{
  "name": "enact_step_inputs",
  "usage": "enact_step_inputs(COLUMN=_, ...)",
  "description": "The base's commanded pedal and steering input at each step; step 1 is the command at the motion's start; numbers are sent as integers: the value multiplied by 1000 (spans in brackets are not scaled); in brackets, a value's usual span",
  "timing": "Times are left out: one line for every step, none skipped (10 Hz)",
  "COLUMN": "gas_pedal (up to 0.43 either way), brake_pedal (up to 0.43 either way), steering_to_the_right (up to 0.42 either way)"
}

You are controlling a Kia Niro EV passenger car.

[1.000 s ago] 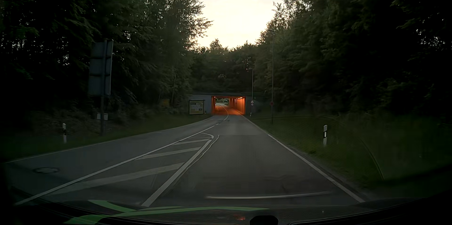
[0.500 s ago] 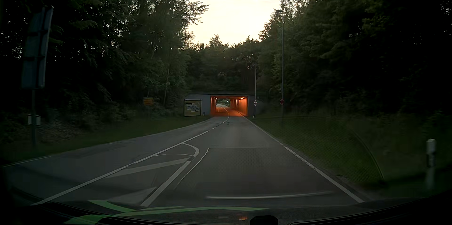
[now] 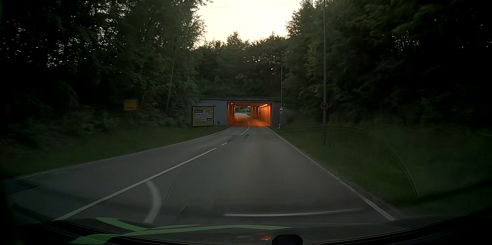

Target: Follow the waypoints while adhering to traffic rules and regulations

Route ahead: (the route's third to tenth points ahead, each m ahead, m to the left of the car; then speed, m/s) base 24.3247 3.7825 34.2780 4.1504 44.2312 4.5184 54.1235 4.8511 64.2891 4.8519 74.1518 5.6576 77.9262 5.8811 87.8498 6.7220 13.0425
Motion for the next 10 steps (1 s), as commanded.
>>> enact_step_inputs(gas_pedal=39, brake_pedal=0, steering_to_the_right=-5)
enact_step_inputs(gas_pedal=39, brake_pedal=0, steering_to_the_right=-5)
enact_step_inputs(gas_pedal=39, brake_pedal=0, steering_to_the_right=-6)
enact_step_inputs(gas_pedal=39, brake_pedal=0, steering_to_the_right=-6)
enact_step_inputs(gas_pedal=39, brake_pedal=0, steering_to_the_right=-6)
enact_step_inputs(gas_pedal=39, brake_pedal=0, steering_to_the_right=-6)
enact_step_inputs(gas_pedal=39, brake_pedal=0, steering_to_the_right=-6)
enact_step_inputs(gas_pedal=47, brake_pedal=0, steering_to_the_right=-6)
enact_step_inputs(gas_pedal=47, brake_pedal=0, steering_to_the_right=-5)
enact_step_inputs(gas_pedal=59, brake_pedal=0, steering_to_the_right=-5)
